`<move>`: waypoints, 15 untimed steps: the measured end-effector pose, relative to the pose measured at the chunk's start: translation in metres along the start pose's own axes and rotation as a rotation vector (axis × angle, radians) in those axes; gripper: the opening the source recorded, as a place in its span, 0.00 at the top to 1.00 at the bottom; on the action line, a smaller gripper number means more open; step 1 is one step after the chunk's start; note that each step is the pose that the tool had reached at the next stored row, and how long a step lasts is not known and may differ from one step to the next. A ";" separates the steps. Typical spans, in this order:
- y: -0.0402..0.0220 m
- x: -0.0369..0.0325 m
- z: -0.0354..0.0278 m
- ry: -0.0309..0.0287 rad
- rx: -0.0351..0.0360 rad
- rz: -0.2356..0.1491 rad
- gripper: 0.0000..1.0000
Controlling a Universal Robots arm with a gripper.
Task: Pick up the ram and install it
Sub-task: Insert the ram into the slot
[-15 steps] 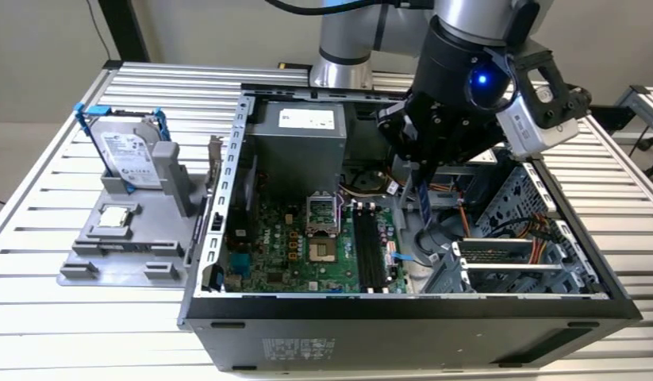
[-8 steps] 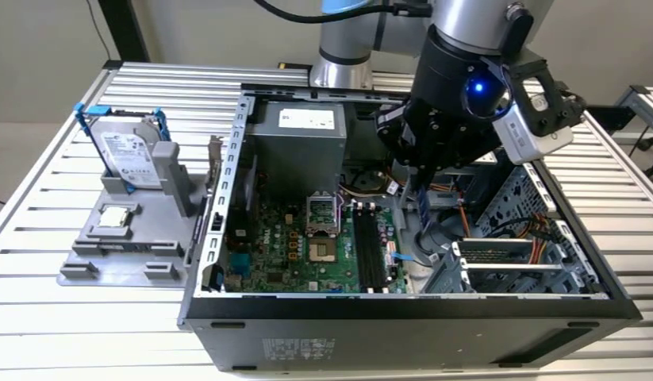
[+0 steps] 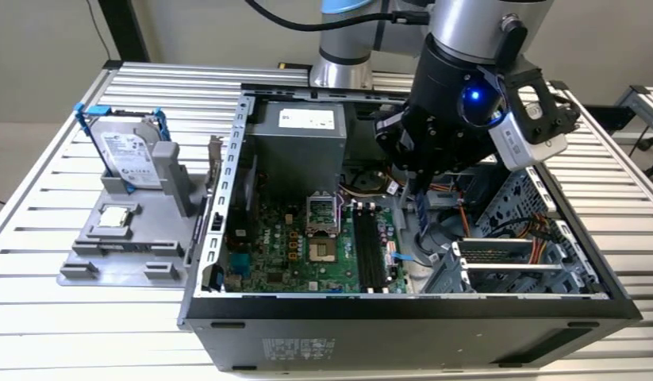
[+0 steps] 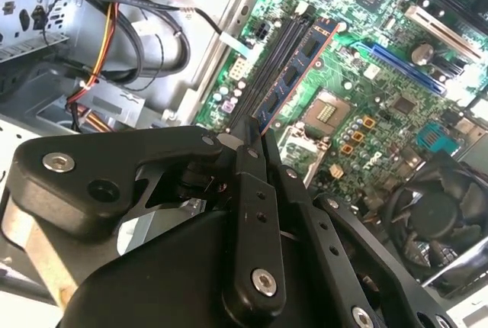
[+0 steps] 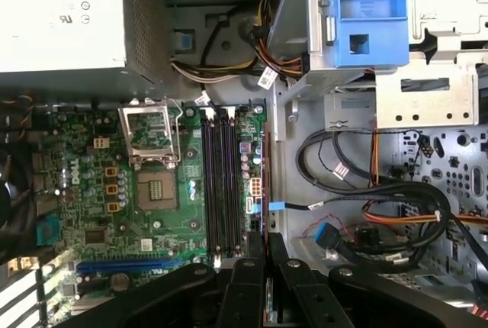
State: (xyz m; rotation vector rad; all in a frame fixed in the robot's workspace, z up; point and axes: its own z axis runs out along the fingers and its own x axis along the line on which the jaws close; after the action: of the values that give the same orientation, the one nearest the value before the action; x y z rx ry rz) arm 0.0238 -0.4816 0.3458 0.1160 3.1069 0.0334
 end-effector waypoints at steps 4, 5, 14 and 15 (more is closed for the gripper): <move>-0.0001 0.0001 0.0025 0.0000 0.0000 0.000 1.00; -0.0001 0.0001 0.0031 0.0000 0.0003 0.000 1.00; -0.0001 0.0002 0.0053 -0.0001 0.0014 0.000 1.00; -0.0001 0.0002 0.0055 -0.0001 0.0013 0.000 1.00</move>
State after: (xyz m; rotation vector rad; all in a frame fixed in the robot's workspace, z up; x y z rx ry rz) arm 0.0238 -0.4816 0.3403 0.1160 3.1069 0.0314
